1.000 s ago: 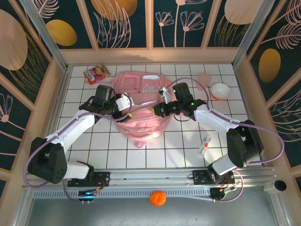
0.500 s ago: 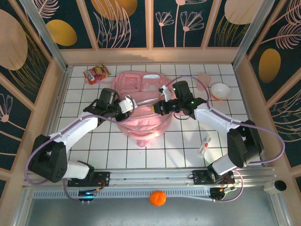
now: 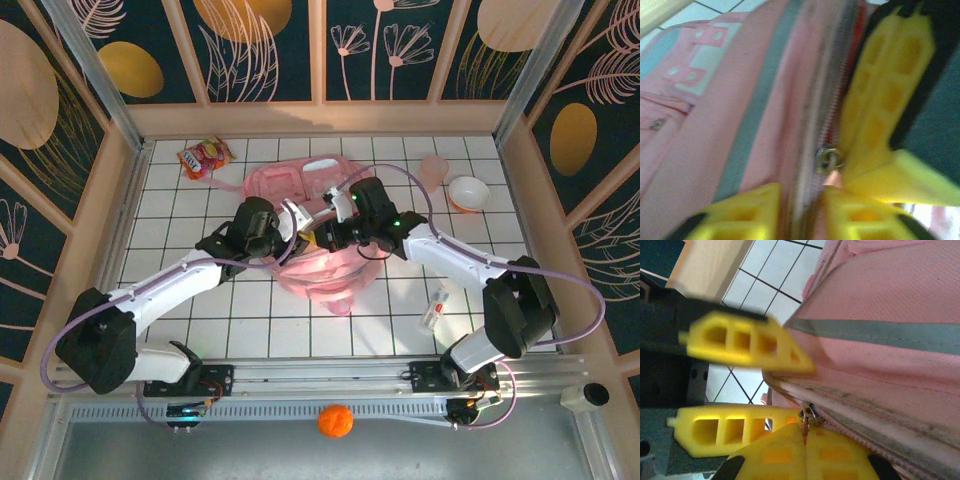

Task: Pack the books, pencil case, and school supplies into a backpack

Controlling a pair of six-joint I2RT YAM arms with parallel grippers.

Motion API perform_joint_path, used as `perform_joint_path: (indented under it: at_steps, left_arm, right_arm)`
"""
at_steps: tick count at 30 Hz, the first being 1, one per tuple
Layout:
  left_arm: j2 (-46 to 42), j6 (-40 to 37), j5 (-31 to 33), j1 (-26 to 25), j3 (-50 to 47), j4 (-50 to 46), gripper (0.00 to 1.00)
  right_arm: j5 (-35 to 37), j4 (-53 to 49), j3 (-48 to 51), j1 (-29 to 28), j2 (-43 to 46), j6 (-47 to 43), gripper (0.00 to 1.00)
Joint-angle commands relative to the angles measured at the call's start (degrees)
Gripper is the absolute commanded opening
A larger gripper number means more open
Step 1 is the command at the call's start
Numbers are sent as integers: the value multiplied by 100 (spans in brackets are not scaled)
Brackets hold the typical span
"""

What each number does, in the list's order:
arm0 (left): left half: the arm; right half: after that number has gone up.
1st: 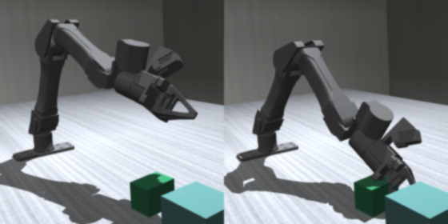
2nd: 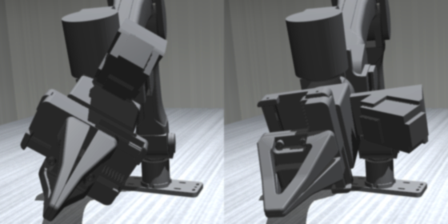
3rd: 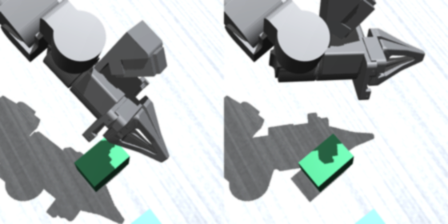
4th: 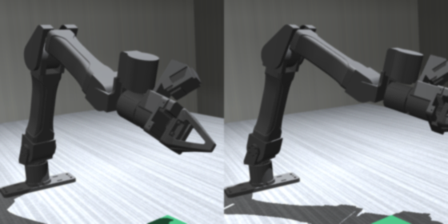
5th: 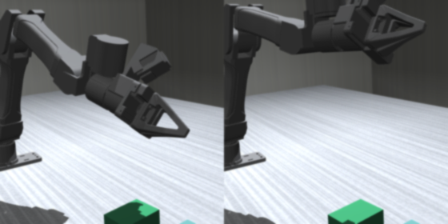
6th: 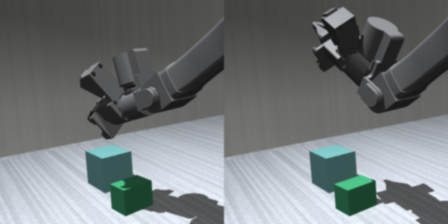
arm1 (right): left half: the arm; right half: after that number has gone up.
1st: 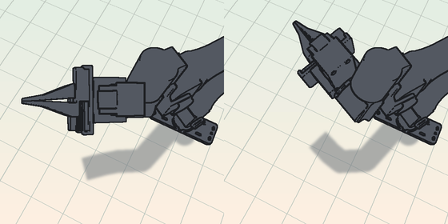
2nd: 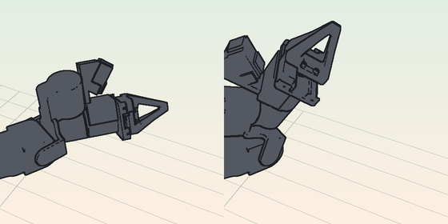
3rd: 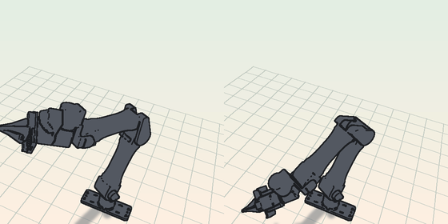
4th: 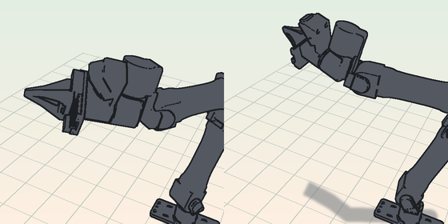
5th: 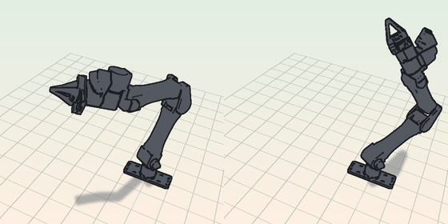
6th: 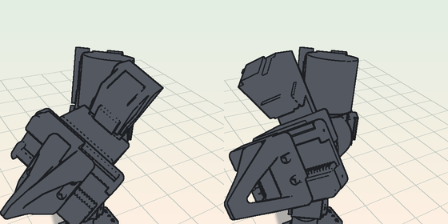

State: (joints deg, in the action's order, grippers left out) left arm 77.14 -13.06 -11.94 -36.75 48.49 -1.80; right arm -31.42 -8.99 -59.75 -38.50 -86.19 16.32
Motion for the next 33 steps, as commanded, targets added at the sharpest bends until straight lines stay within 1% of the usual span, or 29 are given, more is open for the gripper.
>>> perform_joint_path:
  at_steps: [1, 3, 4, 5, 7, 10, 12, 13, 16, 18, 19, 20, 21, 22, 23, 24, 26, 28, 30, 33]
  left_arm:
    - [-314, -374, 22, 36, 61, 532, 57]
    - [-514, -832, -238, 353, -110, 204, 61]
    - [-565, -1139, -215, 445, -165, -32, 62]
    - [-586, -1505, -116, 459, -186, -321, 62]
    - [-556, -2107, -97, 463, -198, -766, 66]
    - [-492, -2481, 202, 464, -282, -794, 68]
    - [-421, -2637, 338, 459, -359, -565, 67]
    - [-345, -2708, 359, 471, -371, -462, 63]
    - [-45, -2841, 342, 468, -273, -321, 47]
    - [75, -2842, 181, 467, -196, -255, 44]
    - [122, -2838, 57, 468, -167, -212, 39]
    - [145, -2788, -113, 468, -135, -189, 33]
    - [151, -2702, -295, 471, -85, -189, 25]
    - [152, -2562, -514, 471, -9, -184, 12]
    - [147, -2413, -720, 469, 30, -151, 4]
    - [126, -2261, -877, 467, 46, -59, 0]
    - [33, -1915, -1188, 451, 8, 247, 0]
    - [-30, -1671, -1301, 441, -13, 470, 0]
    - [-43, -1595, -1240, 441, 32, 452, 0]
    - [-89, -1657, -800, 450, -8, 357, 0]
  right_arm:
    - [-286, 442, 171, 235, 227, 117, 0]
    - [-354, 382, 177, 356, 235, 55, 0]
    - [-389, 346, 153, 380, 220, 19, 0]
    - [-400, 302, 118, 389, 211, -20, 0]
    - [-421, 282, 83, 392, 200, -40, 0]
    - [-452, 283, 91, 388, 210, -30, 0]
    - [-461, 288, 107, 387, 226, -30, 0]
    - [-470, 292, 108, 394, 235, -31, 0]
    - [-479, 237, 85, 391, 264, -53, 0]
    - [-471, 224, 85, 387, 292, -67, 0]
    - [-458, 222, 73, 388, 298, -71, 0]
    - [-444, 216, 71, 386, 307, -67, 0]
    - [-429, 223, 74, 369, 305, -51, 0]
    - [-411, 257, 85, 344, 296, -18, 0]
    - [-399, 314, 95, 268, 283, 40, 0]
    - [-408, 399, 105, 176, 257, 123, 0]
    - [-409, 580, 64, -107, 150, 249, 0]
    - [-372, 689, -7, -364, 16, 363, 0]
    - [-337, 758, -35, -499, -93, 444, 0]
    - [-182, 765, 58, -478, -113, 504, 0]
